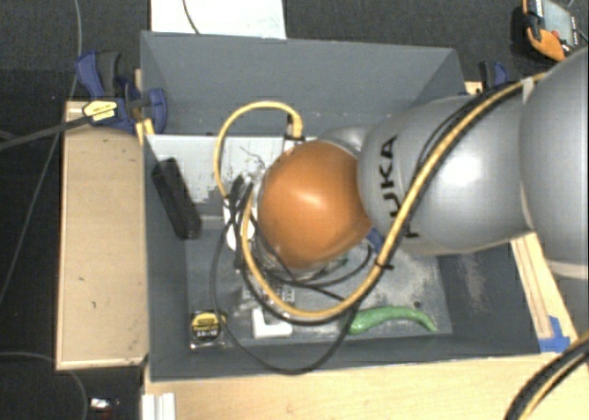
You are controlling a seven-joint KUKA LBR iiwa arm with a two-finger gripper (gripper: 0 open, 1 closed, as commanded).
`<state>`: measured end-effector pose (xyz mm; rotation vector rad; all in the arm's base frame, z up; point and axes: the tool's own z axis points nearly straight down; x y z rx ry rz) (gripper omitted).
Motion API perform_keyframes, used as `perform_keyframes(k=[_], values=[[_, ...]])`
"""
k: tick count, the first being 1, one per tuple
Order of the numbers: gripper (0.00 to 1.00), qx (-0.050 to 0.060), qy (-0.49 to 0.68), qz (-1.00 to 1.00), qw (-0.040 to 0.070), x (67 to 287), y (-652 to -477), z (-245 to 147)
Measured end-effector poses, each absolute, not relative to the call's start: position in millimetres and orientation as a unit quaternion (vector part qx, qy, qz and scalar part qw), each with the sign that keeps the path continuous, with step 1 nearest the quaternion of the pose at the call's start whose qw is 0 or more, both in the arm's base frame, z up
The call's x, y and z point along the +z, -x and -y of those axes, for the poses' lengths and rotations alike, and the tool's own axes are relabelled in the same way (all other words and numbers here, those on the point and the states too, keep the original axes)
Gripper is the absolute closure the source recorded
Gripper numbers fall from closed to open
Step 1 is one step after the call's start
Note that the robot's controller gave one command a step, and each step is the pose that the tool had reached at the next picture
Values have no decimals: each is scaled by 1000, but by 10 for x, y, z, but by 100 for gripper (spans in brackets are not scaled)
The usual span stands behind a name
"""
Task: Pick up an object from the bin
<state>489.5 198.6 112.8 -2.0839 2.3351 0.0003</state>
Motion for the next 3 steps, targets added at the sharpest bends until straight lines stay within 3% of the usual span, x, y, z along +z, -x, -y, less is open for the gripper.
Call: perform_keyframes(k=[1,3], values=[[100,1,664,-747,6,1216,-4890,-1988],[100,1,663,-748,6,1613,-4889,-1989]])
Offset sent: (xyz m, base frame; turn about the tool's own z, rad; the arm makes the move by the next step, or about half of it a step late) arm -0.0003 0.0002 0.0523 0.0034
